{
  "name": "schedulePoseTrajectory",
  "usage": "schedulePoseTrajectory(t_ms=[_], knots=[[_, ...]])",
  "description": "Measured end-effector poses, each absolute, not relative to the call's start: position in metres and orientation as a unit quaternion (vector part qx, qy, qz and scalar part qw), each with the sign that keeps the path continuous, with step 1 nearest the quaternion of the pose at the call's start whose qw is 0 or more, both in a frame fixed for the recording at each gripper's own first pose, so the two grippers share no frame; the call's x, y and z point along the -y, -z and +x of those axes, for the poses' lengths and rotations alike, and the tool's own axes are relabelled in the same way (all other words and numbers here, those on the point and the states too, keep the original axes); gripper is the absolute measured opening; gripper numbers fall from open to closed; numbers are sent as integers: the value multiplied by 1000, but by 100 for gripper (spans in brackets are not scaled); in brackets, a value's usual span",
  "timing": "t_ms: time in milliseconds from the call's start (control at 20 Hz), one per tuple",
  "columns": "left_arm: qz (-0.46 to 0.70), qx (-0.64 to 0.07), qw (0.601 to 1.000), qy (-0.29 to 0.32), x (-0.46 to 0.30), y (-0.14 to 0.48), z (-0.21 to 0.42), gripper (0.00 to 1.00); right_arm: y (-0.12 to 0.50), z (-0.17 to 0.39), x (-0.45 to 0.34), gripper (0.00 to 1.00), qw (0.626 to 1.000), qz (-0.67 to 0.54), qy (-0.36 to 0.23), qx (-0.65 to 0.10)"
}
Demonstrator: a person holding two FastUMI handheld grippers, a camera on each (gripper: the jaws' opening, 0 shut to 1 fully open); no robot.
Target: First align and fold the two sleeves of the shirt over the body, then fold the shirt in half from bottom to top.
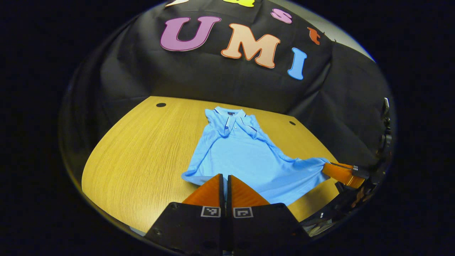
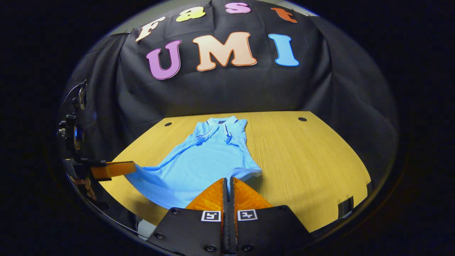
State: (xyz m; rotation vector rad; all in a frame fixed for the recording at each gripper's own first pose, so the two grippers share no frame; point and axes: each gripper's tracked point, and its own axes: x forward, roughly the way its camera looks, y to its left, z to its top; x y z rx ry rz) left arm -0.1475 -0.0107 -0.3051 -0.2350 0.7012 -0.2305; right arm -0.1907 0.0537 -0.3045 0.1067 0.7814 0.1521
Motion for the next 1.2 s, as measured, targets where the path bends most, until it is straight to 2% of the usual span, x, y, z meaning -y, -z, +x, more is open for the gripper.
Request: schedulePoseTrajectory(t_ms=[550,950,1200], knots=[[-114,-322,937,74,0,276,-28,0,307,-47,-50,3,933,73,-79,-343],[-109,-312,941,69,10,281,80,0,344,50,-46,2,932,81,-86,-343],[-97,-322,940,62,8,308,141,0,382,105,-45,2,930,81,-79,-350]])
